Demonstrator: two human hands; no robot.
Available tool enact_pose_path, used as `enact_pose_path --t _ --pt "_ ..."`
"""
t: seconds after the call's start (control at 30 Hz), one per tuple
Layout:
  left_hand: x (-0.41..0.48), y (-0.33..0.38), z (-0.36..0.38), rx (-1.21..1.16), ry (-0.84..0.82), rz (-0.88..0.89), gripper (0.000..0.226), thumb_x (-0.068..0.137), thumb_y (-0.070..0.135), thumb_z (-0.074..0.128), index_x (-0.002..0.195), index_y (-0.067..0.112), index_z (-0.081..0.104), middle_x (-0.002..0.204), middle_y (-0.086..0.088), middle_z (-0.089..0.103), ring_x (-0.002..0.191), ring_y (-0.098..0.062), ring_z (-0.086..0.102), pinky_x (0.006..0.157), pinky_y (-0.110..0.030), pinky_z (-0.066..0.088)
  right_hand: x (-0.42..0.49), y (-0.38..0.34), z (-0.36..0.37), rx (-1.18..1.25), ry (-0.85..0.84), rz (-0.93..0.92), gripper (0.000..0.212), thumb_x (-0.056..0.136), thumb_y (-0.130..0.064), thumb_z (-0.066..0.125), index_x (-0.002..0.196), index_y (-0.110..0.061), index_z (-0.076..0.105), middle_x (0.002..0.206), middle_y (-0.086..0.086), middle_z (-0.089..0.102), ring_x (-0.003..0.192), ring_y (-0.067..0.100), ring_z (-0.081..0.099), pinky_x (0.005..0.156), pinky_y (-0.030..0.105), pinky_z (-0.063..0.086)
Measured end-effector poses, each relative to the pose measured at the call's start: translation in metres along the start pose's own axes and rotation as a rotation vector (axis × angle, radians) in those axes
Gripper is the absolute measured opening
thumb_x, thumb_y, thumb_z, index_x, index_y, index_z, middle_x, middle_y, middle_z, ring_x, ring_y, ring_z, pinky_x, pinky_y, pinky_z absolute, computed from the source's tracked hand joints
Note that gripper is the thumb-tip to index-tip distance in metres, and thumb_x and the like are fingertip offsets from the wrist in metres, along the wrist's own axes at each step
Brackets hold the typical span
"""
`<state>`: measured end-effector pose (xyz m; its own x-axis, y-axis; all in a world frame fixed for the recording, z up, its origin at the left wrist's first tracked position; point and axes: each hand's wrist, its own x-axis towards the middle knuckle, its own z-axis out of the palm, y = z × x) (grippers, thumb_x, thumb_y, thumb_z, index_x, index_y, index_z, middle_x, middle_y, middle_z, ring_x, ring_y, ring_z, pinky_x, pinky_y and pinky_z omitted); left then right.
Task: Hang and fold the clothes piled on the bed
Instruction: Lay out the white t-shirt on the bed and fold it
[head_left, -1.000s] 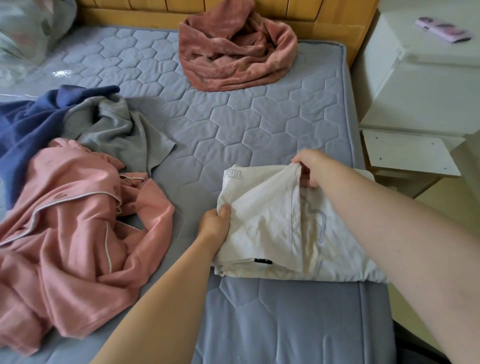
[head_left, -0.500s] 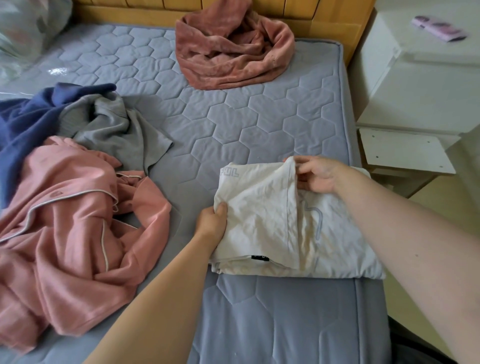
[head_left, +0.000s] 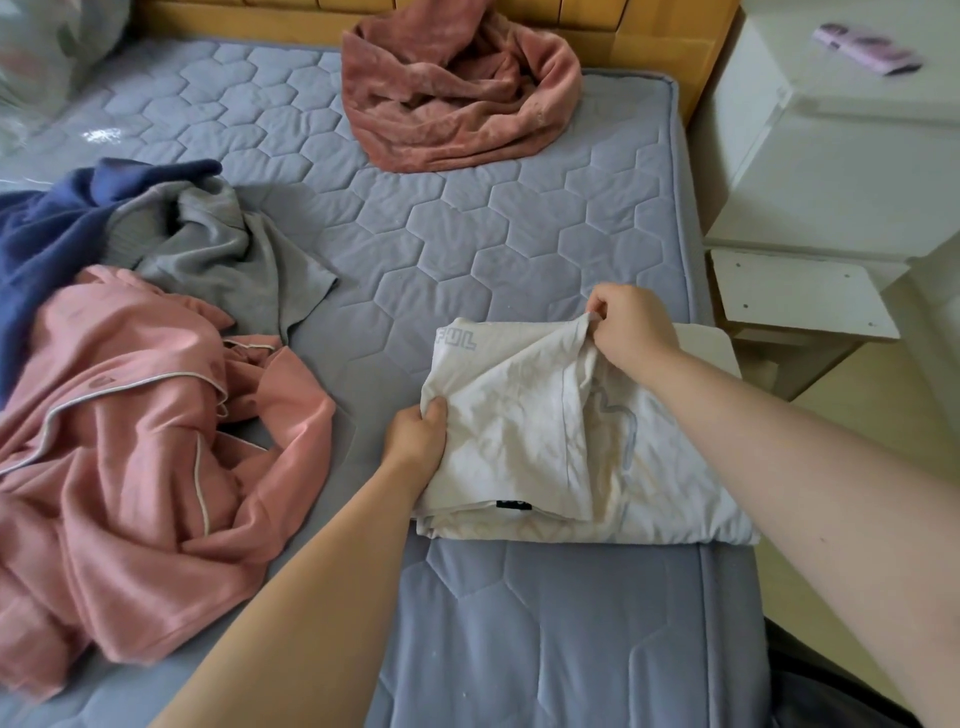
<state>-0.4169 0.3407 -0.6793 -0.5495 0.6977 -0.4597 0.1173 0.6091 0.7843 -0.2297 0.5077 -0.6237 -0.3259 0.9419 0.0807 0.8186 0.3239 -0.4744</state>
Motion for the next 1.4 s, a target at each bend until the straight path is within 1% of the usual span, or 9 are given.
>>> enact_pose_path --t 0.2,0.47,0.63,0.77,0.93,1.03,1.1,1.23,1.4 --pt "-0.001 -0.001 0.001 0.008 0.003 -0.005 0.037 0.098 0.036 0.039 0.077 0.012 0.057 0.074 -0.002 0.058 0.07 -0.018 0.054 0.058 -0.028 0.038 -0.026 0.001 0.009 0.236 0.057 0.364 0.031 0.089 -0.032 0.055 0.065 -0.015 0.047 0.068 0.007 0.058 0.071 0.032 0.061 0.065 0.032 0.047" --pt "-0.006 0.002 0.0 -0.04 0.004 -0.02 0.036 0.097 0.037 0.042 0.08 0.011 0.059 0.077 -0.003 0.061 0.074 -0.021 0.057 0.059 -0.028 0.04 -0.061 -0.012 0.02 0.319 -0.329 0.397 0.045 0.088 -0.035 0.063 0.057 -0.013 0.038 0.054 0.002 0.037 0.051 0.016 0.039 0.053 0.028 0.032" --pt "-0.01 0.005 0.001 -0.072 0.017 -0.013 0.035 0.095 0.04 0.048 0.075 0.013 0.059 0.073 -0.001 0.061 0.069 -0.018 0.057 0.056 -0.026 0.041 -0.071 -0.015 0.013 0.46 -0.089 0.676 0.038 0.092 -0.03 0.054 0.105 0.005 0.064 0.092 0.017 0.067 0.09 0.035 0.065 0.079 0.037 0.053" --pt "-0.018 0.01 -0.003 -0.139 -0.048 -0.045 0.032 0.09 0.043 0.06 0.091 0.011 0.065 0.079 0.0 0.066 0.072 -0.016 0.062 0.06 -0.026 0.047 -0.097 -0.016 0.019 0.545 -0.219 0.722 0.044 0.089 -0.047 0.055 0.093 -0.003 0.059 0.086 0.014 0.067 0.07 0.032 0.069 0.066 0.043 0.06" --pt "-0.028 0.011 -0.024 -0.082 -0.354 -0.139 0.041 0.073 0.039 0.08 0.105 0.018 0.064 0.098 -0.001 0.072 0.091 -0.019 0.068 0.074 -0.03 0.054 -0.122 -0.01 0.035 0.338 -0.346 0.624 0.057 0.085 -0.036 0.066 0.127 -0.003 0.045 0.114 0.014 0.064 0.1 0.03 0.062 0.072 0.028 0.045" --pt "-0.034 0.012 -0.026 -0.057 -0.298 -0.114 0.037 0.075 0.026 0.08 0.107 0.017 0.062 0.1 -0.001 0.069 0.092 -0.018 0.065 0.07 -0.027 0.052 -0.135 -0.024 0.031 0.039 0.023 0.374 0.027 0.092 -0.022 0.056 0.115 -0.011 0.049 0.107 0.009 0.064 0.096 0.028 0.062 0.073 0.035 0.05" --pt "-0.039 0.012 -0.024 -0.096 -0.249 -0.098 0.037 0.077 0.019 0.078 0.11 0.015 0.061 0.1 -0.002 0.068 0.091 -0.018 0.065 0.069 -0.026 0.051 -0.143 -0.032 0.037 -0.075 0.188 0.068 0.037 0.091 -0.014 0.054 0.126 -0.012 0.048 0.126 0.011 0.056 0.114 0.029 0.055 0.091 0.041 0.048" --pt "-0.044 0.011 -0.018 -0.081 -0.163 -0.068 0.039 0.077 0.013 0.075 0.114 0.009 0.063 0.097 -0.005 0.068 0.088 -0.022 0.064 0.075 -0.03 0.05 -0.149 -0.03 0.058 -0.132 -0.391 -0.037 0.052 0.101 -0.03 0.03 0.148 -0.011 0.019 0.159 0.01 0.007 0.147 0.024 0.003 0.119 0.04 0.009" --pt "-0.057 0.041 -0.015 0.018 -0.09 -0.03 0.032 0.081 0.019 0.069 0.11 0.007 0.061 0.089 -0.004 0.062 0.084 -0.023 0.059 0.075 -0.031 0.047 -0.13 -0.025 0.027 0.342 -0.391 0.155 0.041 0.1 -0.025 0.041 0.136 -0.009 0.046 0.144 0.007 0.042 0.134 0.023 0.037 0.108 0.03 0.028"
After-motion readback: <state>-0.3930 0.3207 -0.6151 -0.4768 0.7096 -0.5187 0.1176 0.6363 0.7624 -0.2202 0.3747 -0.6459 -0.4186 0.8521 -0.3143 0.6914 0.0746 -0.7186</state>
